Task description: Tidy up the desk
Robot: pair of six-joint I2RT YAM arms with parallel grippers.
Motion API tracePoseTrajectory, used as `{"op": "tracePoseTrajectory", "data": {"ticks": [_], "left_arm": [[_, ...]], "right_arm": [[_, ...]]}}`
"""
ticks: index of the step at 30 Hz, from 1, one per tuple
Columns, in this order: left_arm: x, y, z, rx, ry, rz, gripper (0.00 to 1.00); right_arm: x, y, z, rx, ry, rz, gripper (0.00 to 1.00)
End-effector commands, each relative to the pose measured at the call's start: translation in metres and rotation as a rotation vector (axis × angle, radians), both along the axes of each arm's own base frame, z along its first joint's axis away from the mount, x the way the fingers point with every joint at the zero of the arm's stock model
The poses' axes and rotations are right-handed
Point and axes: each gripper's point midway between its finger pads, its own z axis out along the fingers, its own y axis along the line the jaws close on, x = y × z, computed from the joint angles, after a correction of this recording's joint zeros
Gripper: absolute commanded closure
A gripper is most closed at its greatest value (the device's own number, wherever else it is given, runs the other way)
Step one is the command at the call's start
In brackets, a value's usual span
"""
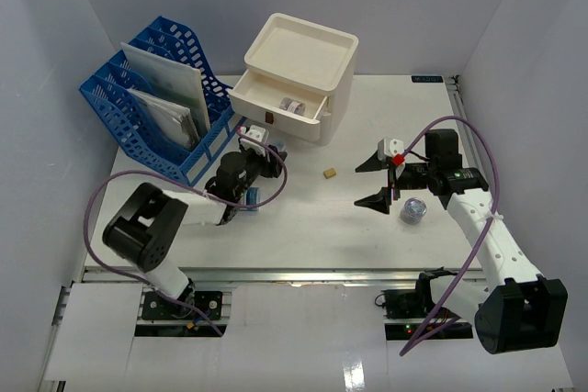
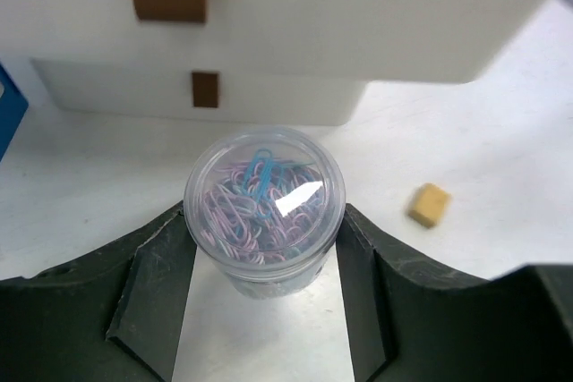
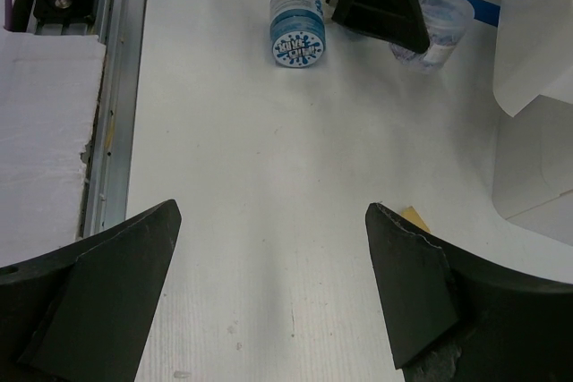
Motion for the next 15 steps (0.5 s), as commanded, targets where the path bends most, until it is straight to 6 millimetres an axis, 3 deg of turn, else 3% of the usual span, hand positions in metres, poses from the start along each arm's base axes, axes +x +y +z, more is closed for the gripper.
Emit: {"op": "tracePoseTrajectory", "data": {"ticks": [1, 9, 11, 15], "left_arm": [[-0.040, -0.012, 0.041, -0.084, 0.039, -0.131, 0.98], [-0.104, -0.018, 0.090, -0.046, 0.017, -0.375, 1.00], [-0.105, -0.012, 0.114, -0.051, -0.028, -0.355, 1.00], [-0.080, -0.004, 0.153, -0.049, -0.063, -0.248, 1.00]], "right_arm": [[0.001, -0.001, 0.006, 0.019, -0.020, 0.006, 0.10], [0.003, -0.003, 0.004, 0.016, -0.020, -0.006, 0.10], [0.003, -0.003, 0.004, 0.016, -0.018, -0.007, 0.10], [0.004, -0.003, 0.004, 0.017, -0.013, -0.006, 0.10]]}}
